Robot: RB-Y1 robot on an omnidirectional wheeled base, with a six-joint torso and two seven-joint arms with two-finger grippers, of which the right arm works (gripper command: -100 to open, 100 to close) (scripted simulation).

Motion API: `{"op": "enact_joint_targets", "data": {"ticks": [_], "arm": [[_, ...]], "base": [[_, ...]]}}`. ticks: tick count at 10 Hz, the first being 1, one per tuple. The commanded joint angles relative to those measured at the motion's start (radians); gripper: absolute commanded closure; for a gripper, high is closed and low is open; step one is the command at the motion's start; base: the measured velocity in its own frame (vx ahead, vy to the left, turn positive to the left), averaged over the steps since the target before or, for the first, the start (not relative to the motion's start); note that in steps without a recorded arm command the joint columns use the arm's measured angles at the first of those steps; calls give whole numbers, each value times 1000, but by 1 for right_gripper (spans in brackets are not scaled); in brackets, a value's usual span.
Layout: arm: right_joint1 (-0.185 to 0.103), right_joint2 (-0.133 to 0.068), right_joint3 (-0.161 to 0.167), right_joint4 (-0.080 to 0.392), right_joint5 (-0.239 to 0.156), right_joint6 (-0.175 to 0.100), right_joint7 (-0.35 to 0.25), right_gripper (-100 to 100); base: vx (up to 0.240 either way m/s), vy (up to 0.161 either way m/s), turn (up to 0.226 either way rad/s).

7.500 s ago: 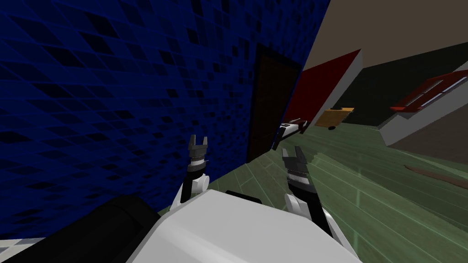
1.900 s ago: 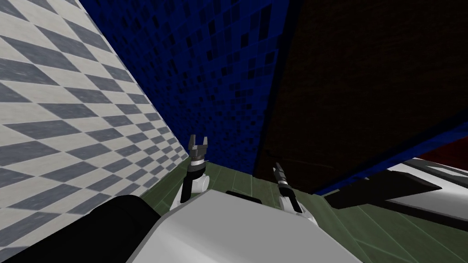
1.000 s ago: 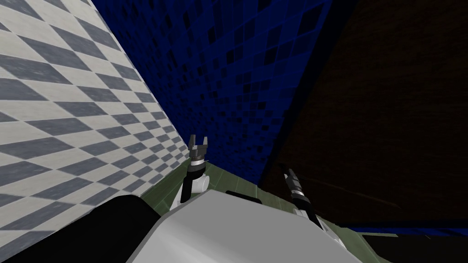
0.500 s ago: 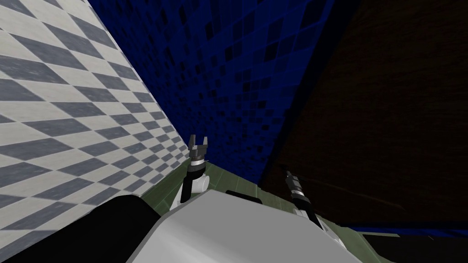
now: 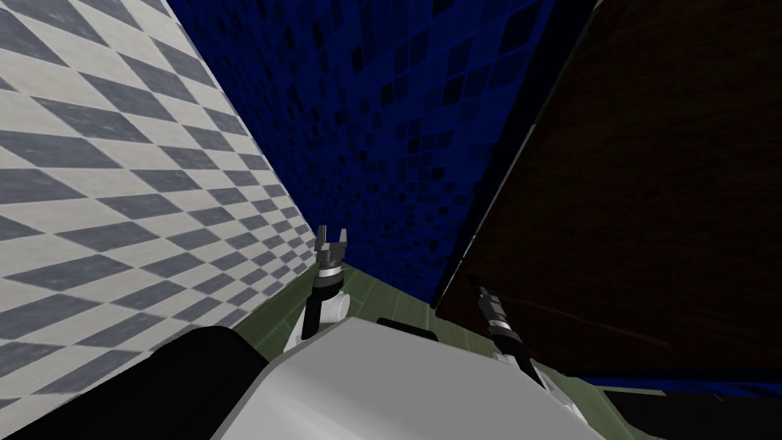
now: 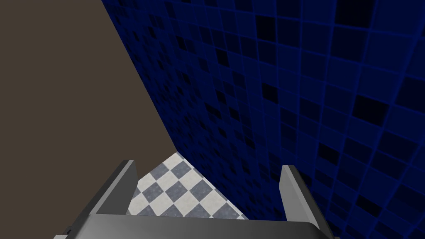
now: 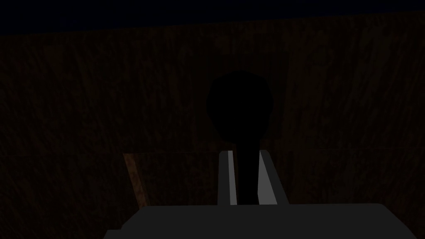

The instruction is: Pull the door open

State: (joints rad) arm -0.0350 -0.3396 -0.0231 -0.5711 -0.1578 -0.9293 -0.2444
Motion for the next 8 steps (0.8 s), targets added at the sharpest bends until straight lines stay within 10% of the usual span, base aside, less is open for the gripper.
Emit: {"op": "enact_joint_targets", "data": {"ticks": [1,8], "arm": [[12,-12,18,4,10,-16,-22,100],[59,-58,77,-2,41,-77,-91,100]], "base": [[-209,-53,122],[-178,-52,104]]}}
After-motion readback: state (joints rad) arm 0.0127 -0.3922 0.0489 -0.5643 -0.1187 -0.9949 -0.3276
